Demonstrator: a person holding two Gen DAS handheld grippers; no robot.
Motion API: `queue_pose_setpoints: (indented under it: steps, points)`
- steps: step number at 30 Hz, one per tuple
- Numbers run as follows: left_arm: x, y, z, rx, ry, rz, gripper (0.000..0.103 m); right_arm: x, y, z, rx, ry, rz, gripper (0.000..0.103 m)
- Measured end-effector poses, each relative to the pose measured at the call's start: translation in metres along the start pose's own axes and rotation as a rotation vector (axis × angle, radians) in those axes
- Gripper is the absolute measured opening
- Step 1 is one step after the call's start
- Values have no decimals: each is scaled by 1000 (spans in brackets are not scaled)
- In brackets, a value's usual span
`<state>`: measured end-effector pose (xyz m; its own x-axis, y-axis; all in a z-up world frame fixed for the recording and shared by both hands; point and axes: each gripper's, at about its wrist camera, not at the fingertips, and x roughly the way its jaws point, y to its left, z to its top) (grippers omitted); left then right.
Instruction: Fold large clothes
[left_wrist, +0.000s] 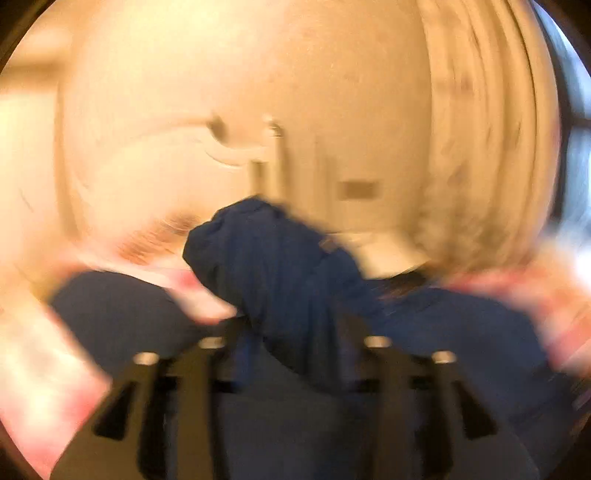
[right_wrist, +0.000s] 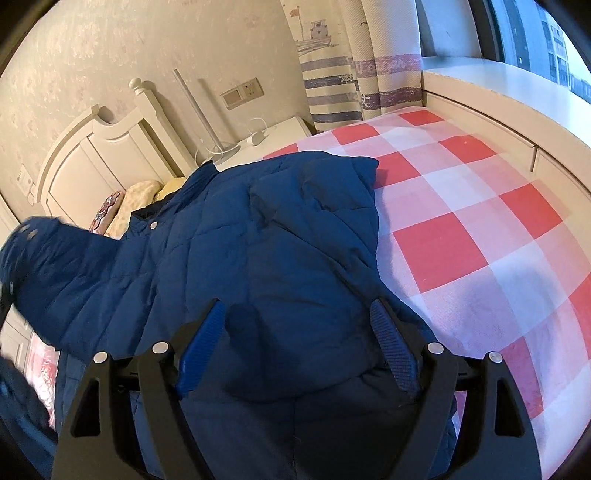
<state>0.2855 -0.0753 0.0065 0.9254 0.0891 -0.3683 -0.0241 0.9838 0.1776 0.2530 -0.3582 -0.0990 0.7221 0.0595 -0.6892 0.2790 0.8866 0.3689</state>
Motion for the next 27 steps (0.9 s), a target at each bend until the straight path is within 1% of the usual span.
queue_pose_setpoints:
  steps: [1, 2, 3, 4, 6, 7, 8, 9, 10, 11, 12, 13, 14, 15, 16, 17, 19, 20, 21, 22, 23, 25, 27]
  points:
    - [2, 4, -10, 2, 60, 63, 81, 0, 0, 0, 1, -1, 1, 79]
    - [8, 15, -20, -47, 119, 51, 85, 0, 0, 0, 2, -1, 1, 79]
    - [14, 23, -27, -84, 165, 51, 85, 0, 0, 0, 2, -1, 0, 79]
    - [25, 37, -35, -136, 239, 73, 85, 0, 0, 0, 1, -1, -1, 79]
    - [39, 61, -43, -236, 343, 68, 85, 0, 0, 0, -2, -3, -3, 79]
    - [44, 69, -45, -281, 377, 73, 85, -1, 1, -1, -3, -4, -4, 79]
    - [44, 79, -45, -314, 389, 83, 85, -1, 0, -1, -3, -4, -4, 79]
    - [45, 86, -50, -331, 382, 85, 85, 0, 0, 0, -2, -3, -3, 79]
    - [44, 90, -46, -325, 357, 65, 85, 0, 0, 0, -1, -3, -2, 79]
    - [43, 85, -42, -289, 341, 51, 85, 0, 0, 0, -3, -3, -4, 79]
    - [44, 77, -38, -231, 334, 54, 85, 0, 0, -1, -4, -2, -6, 79]
    - [51, 63, -36, -136, 344, 81, 86, 0, 0, -1, -4, -2, -6, 79]
    - [61, 52, -40, -60, 378, 98, 87, 0, 1, -1, -6, -1, -9, 79]
    - [73, 46, -49, -4, 438, 91, 87, 0, 2, -1, -9, 2, -16, 79]
    - [85, 41, -54, 20, 480, 79, 87, 1, 3, -1, -13, 6, -20, 80]
    - [94, 38, -64, 29, 491, 70, 89, 2, 5, -1, -22, 13, -28, 81]
    - [95, 42, -66, 7, 492, 58, 92, 2, 10, 0, -50, 22, -61, 82]
    - [97, 44, -66, -1, 498, 57, 94, -1, 17, -1, -77, 10, -115, 82]
    - [100, 45, -68, -10, 504, 51, 94, -6, 24, -1, -105, -11, -159, 82]
    - [101, 48, -69, -27, 507, 41, 95, -13, 36, -2, -151, -51, -189, 82]
    - [102, 50, -70, -39, 510, 40, 97, -19, 48, -4, -195, -85, -180, 83]
    - [102, 51, -71, -39, 509, 44, 97, -24, 68, -8, -255, -107, -158, 84]
    - [100, 49, -71, -32, 504, 48, 97, -12, 89, -15, -347, -44, -138, 86]
